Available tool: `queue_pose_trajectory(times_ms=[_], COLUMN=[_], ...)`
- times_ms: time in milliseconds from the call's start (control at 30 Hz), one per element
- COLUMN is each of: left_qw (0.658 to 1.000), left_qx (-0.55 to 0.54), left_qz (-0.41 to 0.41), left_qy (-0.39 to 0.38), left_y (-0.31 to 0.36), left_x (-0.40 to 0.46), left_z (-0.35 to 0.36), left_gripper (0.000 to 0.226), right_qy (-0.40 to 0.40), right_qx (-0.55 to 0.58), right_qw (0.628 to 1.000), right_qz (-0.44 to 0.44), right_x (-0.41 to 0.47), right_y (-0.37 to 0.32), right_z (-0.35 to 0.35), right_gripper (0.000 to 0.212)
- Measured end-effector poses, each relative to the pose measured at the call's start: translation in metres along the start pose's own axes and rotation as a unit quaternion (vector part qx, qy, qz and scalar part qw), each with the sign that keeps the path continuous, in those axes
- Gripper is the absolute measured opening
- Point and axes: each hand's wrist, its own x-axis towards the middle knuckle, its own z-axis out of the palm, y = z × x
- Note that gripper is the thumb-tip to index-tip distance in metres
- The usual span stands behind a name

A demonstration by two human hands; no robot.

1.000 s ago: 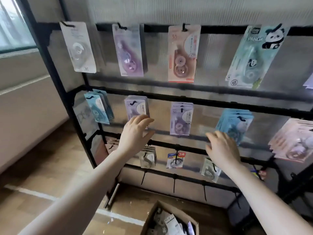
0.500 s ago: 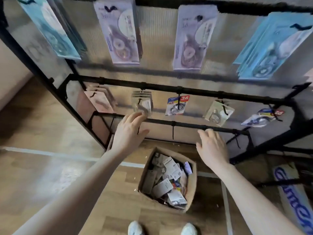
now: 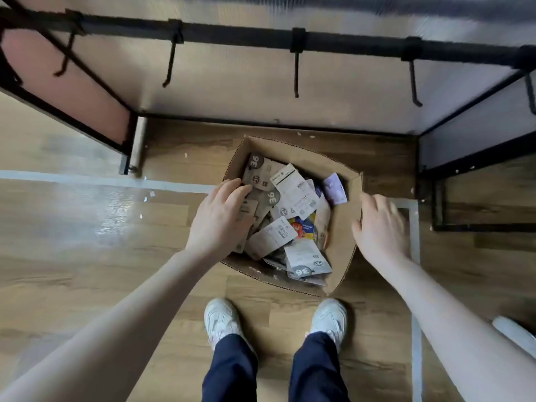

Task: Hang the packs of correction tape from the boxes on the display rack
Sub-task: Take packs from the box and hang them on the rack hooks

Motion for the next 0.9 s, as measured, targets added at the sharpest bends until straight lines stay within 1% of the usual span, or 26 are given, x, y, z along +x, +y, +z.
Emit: queue_pose_trajectory(times_ms=[67,200,333,433,500,567,633,700,800,900], left_qw=[1.000,0.999,0.996,0.990,0.987,0.986,0.981,0.973,0.968,0.963], left_qx=[0.006,0.028,0.070,0.107,0.118,0.116,0.122,0.126,0.109,0.104], left_qz=[0.005,0.021,0.023,0.022,0.018,0.035,0.080,0.120,0.120,0.142], left_qy=[-0.008,-0.014,-0.052,-0.086,-0.104,-0.115,-0.128,-0.151,-0.190,-0.204], left_y=[-0.008,-0.028,-0.050,-0.065,-0.072,-0.075,-0.076,-0.077,-0.076,-0.073], left_x=[0.006,0.024,0.051,0.073,0.085,0.096,0.108,0.122,0.144,0.161], left_z=[0.024,0.063,0.101,0.129,0.147,0.163,0.178,0.191,0.202,0.210], left_gripper=[0.057,0.057,0.064,0.067,0.065,0.067,0.073,0.072,0.060,0.067], right_qy=[-0.019,-0.028,-0.030,-0.034,-0.028,-0.012,0.011,0.031,0.051,0.062], right_qx=[0.004,0.019,0.021,0.010,0.011,-0.003,-0.024,-0.031,-0.038,-0.040], right_qw=[1.000,0.999,0.999,0.998,0.997,0.997,0.997,0.997,0.996,0.996], right_qz=[0.013,0.021,0.034,0.051,0.068,0.077,0.073,0.068,0.058,0.057], right_x=[0.013,0.042,0.078,0.105,0.121,0.134,0.142,0.147,0.149,0.150], right_y=[0.003,0.005,0.003,0.000,-0.001,-0.001,0.001,0.002,0.003,0.004], right_z=[0.025,0.061,0.090,0.111,0.125,0.138,0.149,0.157,0.159,0.159], right_gripper=[0.050,0.053,0.056,0.068,0.070,0.063,0.052,0.044,0.041,0.039])
